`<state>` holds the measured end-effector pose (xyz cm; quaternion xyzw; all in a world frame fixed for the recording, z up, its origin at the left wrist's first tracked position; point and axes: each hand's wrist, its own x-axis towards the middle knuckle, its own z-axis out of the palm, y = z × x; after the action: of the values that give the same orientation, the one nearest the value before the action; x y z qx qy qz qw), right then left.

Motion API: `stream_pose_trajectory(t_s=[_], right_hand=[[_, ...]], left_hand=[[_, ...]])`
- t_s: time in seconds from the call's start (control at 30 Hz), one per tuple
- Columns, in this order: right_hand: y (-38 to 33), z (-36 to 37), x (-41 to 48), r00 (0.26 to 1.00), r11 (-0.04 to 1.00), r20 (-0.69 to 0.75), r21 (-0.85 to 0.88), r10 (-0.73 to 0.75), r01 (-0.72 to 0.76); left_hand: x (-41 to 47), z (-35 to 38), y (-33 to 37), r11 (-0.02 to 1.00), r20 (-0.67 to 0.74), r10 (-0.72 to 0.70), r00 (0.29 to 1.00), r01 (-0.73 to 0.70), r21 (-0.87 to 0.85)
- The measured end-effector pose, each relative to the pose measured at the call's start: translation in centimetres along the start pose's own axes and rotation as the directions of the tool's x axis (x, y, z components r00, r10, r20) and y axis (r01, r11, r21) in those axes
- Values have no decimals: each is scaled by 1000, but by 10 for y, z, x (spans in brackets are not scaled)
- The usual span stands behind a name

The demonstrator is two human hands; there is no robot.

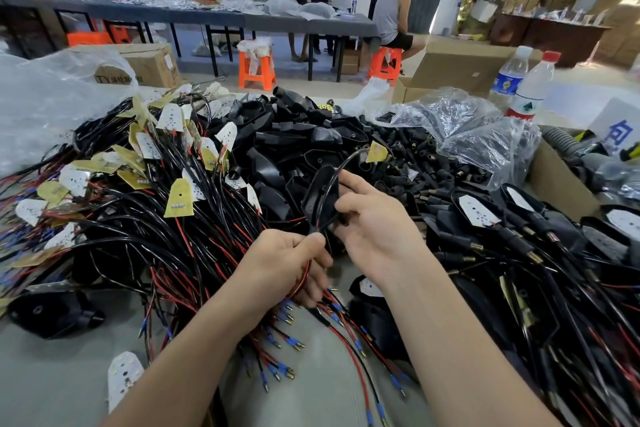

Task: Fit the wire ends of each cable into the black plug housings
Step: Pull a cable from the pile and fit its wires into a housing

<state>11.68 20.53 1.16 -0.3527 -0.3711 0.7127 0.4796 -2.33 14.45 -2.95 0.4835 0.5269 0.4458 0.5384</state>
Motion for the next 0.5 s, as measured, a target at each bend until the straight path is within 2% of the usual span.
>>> stream_pose_trajectory(t_s=[0.1,0.17,0.3,0.4,0.5], right_hand=[[-1,-5,-2,993,994,72,46,91,-95],[-1,-8,-3,992,990,82,93,97,-104],[1,-6,1,992,982,-69,164,108,-96],[-2,0,3,979,976,-142,182,148,-121],[-11,0,9,950,976,-285,207,127,-69]], left_hand=[[-2,-1,1,996,-3,56,998,-55,68],[-3,-2,2,992,-36,73,997,-69,104],[-5,1,1,952,-177,200,964,-148,269],[-8,6,-2,845,-238,373,897,-223,485],[-9,7,-5,835,-320,411,854,-210,509]])
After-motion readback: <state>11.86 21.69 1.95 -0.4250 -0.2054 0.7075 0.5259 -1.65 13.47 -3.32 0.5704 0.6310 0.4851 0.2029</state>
